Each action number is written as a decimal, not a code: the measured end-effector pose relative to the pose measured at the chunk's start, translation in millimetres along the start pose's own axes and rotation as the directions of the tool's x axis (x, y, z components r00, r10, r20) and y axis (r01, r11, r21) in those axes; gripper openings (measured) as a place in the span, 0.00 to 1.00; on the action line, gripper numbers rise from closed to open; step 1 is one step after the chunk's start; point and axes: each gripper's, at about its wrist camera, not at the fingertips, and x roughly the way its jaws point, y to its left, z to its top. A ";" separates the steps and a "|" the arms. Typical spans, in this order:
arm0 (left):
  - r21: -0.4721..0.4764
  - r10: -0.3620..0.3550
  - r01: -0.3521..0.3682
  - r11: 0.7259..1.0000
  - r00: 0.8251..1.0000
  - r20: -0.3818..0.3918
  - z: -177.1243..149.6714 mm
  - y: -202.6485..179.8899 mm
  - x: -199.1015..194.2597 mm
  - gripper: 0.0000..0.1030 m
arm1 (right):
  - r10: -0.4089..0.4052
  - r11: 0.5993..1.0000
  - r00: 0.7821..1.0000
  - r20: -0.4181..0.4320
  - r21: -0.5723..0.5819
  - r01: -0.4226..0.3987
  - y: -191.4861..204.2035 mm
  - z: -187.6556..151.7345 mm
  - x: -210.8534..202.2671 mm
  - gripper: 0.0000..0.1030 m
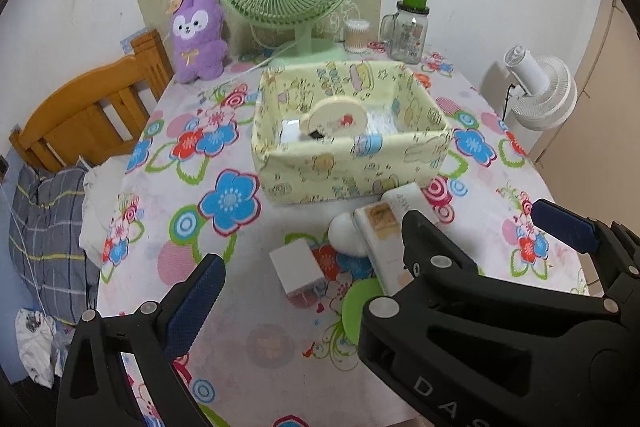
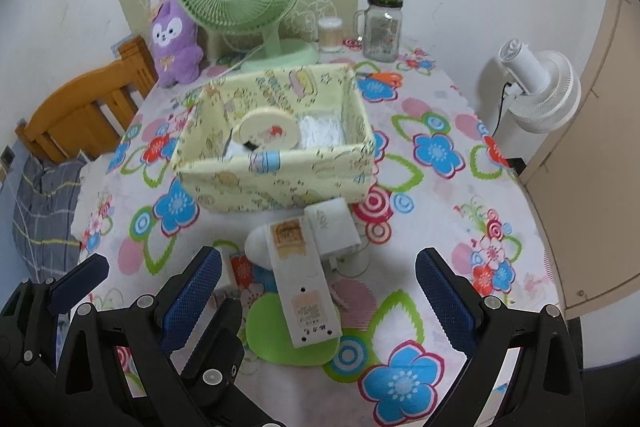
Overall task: Organize rigid objects
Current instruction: 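Withdraw both tools from the basket toward the white devices, then grasp the white power bank with the right tool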
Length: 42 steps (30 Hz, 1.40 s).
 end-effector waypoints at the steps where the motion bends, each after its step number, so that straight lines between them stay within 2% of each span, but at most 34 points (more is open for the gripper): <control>1: -0.002 0.001 -0.001 1.000 1.000 0.003 -0.9 0.6 0.6 0.98 | 0.003 1.000 1.000 0.005 -0.005 -0.003 0.6 -2.3 1.3 0.96; 10: -0.007 -0.010 0.010 1.000 1.000 -0.013 -23.7 0.3 21.6 0.97 | 0.025 1.000 1.000 -0.009 -0.014 -0.025 1.5 -27.4 24.1 0.96; 23: -0.015 -0.030 0.030 0.999 0.999 -0.031 -48.1 -0.8 57.8 0.97 | 0.011 1.000 1.000 -0.026 -0.027 -0.011 -0.7 -51.2 60.1 0.95; 32: -0.039 -0.023 0.021 0.999 0.999 -0.046 -44.4 5.7 77.3 0.97 | 0.005 0.999 1.000 -0.021 -0.052 -0.006 2.5 -44.8 78.5 0.86; 41: -0.062 -0.028 0.024 0.998 0.996 -0.080 -41.4 13.5 94.6 0.97 | 0.019 0.998 0.997 -0.077 -0.055 -0.023 7.5 -39.5 99.6 0.65; 42: -0.071 -0.036 0.030 0.997 0.996 -0.083 -41.5 15.4 96.2 0.97 | 0.022 0.998 0.996 -0.081 -0.063 -0.027 8.9 -39.0 100.9 0.60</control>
